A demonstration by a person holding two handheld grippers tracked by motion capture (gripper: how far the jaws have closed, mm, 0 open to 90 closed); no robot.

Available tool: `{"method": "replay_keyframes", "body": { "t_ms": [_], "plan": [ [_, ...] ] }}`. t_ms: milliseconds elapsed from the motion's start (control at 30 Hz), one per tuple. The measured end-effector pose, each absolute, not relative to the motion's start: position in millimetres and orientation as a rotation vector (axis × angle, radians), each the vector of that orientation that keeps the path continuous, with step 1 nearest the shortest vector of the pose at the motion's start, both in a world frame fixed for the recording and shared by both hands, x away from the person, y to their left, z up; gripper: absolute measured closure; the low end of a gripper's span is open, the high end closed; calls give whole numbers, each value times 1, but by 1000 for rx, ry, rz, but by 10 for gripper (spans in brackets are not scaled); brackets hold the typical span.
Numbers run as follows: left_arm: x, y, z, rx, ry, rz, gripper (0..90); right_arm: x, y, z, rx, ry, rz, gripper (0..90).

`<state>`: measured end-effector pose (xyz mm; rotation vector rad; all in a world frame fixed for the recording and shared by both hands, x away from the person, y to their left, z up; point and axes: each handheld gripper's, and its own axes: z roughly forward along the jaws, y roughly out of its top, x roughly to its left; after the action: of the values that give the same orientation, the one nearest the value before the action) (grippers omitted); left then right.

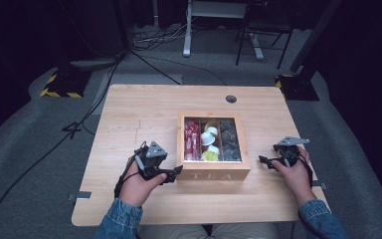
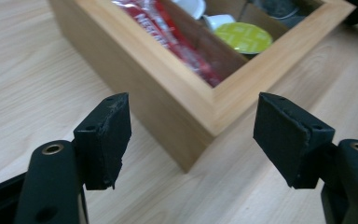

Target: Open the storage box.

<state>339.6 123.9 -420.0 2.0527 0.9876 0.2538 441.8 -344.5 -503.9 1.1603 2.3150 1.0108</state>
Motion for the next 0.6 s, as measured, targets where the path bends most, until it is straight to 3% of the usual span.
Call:
{"method": "replay_keyframes", "body": {
  "t_ms": [133, 233, 600],
  "plan": [
    [342, 115, -431, 2084, 928, 245, 288, 442, -345, -504, 1160, 2315, 1009, 128],
    [343, 112, -436, 2099, 930, 230, 363, 442, -345, -504, 1159, 2316, 1010, 128],
    [344, 110, -445, 2165, 934, 259, 449, 441, -344, -504, 1153, 2321, 1011, 142]
  ]
}}
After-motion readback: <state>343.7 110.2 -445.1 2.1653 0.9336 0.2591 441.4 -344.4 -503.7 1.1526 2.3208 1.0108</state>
